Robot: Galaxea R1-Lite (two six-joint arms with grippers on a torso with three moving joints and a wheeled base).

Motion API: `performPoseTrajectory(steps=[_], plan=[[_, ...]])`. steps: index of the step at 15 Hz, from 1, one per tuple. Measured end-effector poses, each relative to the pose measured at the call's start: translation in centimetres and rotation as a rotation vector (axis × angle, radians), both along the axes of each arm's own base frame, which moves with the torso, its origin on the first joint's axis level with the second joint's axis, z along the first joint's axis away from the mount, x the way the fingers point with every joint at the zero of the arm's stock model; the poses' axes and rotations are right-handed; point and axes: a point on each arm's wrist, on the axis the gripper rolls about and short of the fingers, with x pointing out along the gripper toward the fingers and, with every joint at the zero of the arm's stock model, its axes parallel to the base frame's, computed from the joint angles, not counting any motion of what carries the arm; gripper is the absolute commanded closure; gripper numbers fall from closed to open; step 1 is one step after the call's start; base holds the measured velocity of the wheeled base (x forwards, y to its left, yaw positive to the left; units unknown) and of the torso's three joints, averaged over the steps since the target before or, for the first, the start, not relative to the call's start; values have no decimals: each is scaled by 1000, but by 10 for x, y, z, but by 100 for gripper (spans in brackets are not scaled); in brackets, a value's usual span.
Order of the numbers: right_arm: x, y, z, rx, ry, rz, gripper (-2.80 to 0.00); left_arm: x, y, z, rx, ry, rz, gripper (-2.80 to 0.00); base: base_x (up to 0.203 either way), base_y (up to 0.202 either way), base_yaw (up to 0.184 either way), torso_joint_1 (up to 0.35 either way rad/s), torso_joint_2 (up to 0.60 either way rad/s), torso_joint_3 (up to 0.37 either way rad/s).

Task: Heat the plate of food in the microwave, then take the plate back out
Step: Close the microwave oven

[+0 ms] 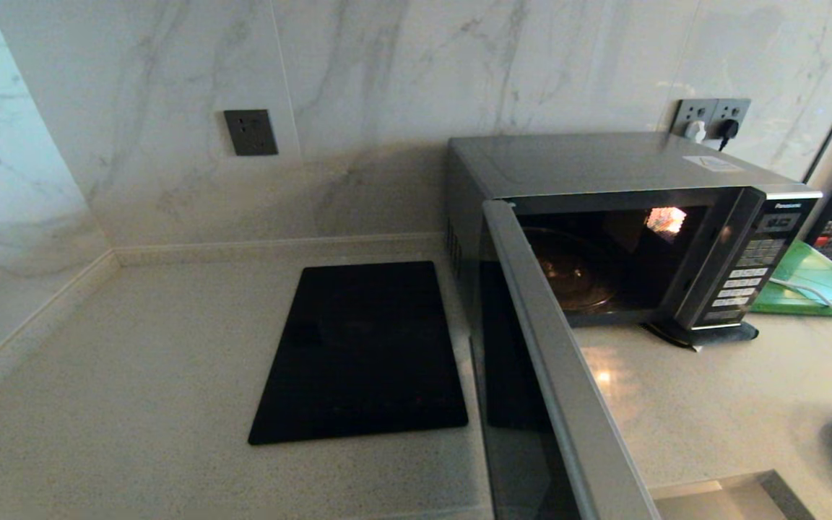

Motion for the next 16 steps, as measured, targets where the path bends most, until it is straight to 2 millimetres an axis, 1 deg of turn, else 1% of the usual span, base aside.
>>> performPoseTrajectory(steps=[2,5,6,7,12,16], plan=[[-7,7,0,1,-11,56,-280,0,0,0,0,0,0,0,0,0,0,0,0,0],[-11,12,-1,5,-12,103,-280,0,0,0,0,0,0,0,0,0,0,0,0,0],[-11,14,-2,5,-10,120,-252,0,0,0,0,0,0,0,0,0,0,0,0,0],[-12,16,-2,3,-8,138,0,0,0,0,0,0,0,0,0,0,0,0,0,0],[-13,19,-3,-36,-2,179,0,0,0,0,0,0,0,0,0,0,0,0,0,0],[-12,19,-9,-39,17,183,0,0,0,0,0,0,0,0,0,0,0,0,0,0]])
